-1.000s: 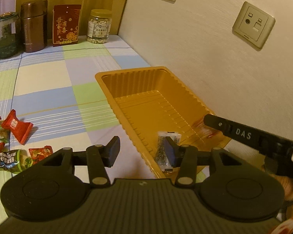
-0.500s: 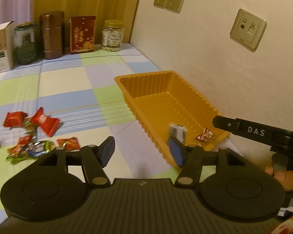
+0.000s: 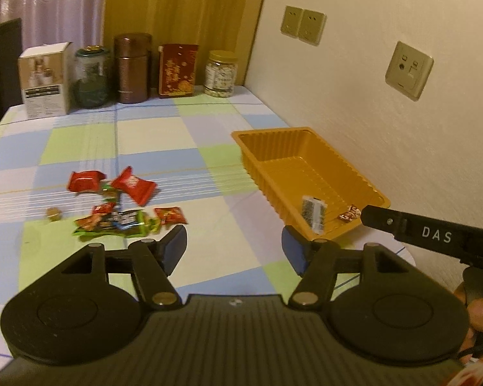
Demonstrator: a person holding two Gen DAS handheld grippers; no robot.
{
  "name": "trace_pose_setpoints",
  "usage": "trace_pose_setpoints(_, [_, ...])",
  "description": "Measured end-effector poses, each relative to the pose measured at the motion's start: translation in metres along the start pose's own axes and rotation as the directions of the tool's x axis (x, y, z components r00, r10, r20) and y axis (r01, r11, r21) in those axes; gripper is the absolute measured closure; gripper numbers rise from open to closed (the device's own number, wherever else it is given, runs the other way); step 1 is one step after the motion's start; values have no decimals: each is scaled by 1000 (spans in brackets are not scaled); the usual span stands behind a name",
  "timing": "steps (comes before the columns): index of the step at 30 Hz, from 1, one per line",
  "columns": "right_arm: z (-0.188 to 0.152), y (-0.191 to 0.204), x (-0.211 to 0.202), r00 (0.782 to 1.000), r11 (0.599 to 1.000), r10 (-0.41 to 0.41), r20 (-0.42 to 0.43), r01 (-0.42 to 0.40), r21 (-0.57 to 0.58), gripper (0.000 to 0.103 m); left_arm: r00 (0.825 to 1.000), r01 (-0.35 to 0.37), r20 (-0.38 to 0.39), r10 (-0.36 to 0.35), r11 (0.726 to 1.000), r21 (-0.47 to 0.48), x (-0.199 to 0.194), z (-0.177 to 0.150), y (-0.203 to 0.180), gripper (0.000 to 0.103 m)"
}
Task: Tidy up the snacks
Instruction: 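Open both tools to drop the packet and candy into the orange tray, then move both tools back toward the remaining snack pile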
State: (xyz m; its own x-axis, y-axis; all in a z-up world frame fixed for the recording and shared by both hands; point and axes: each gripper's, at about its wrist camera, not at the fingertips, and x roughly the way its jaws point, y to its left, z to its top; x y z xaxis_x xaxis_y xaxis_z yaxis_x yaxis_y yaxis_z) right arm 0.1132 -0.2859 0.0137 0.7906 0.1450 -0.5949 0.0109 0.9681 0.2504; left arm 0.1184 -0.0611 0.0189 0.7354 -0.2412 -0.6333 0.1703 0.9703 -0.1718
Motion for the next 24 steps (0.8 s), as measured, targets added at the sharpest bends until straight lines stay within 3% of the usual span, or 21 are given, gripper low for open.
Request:
trace_pose_setpoints(13, [-14, 48, -10, 998, 996, 64, -7, -65, -64, 37, 997, -74, 30, 76, 996, -44, -43, -17, 42, 38])
trace_pose_setpoints(24, [-23, 68, 0, 994, 991, 103, -32, -105, -86, 37, 990, -134, 30, 136, 989, -66, -49, -24, 76, 38])
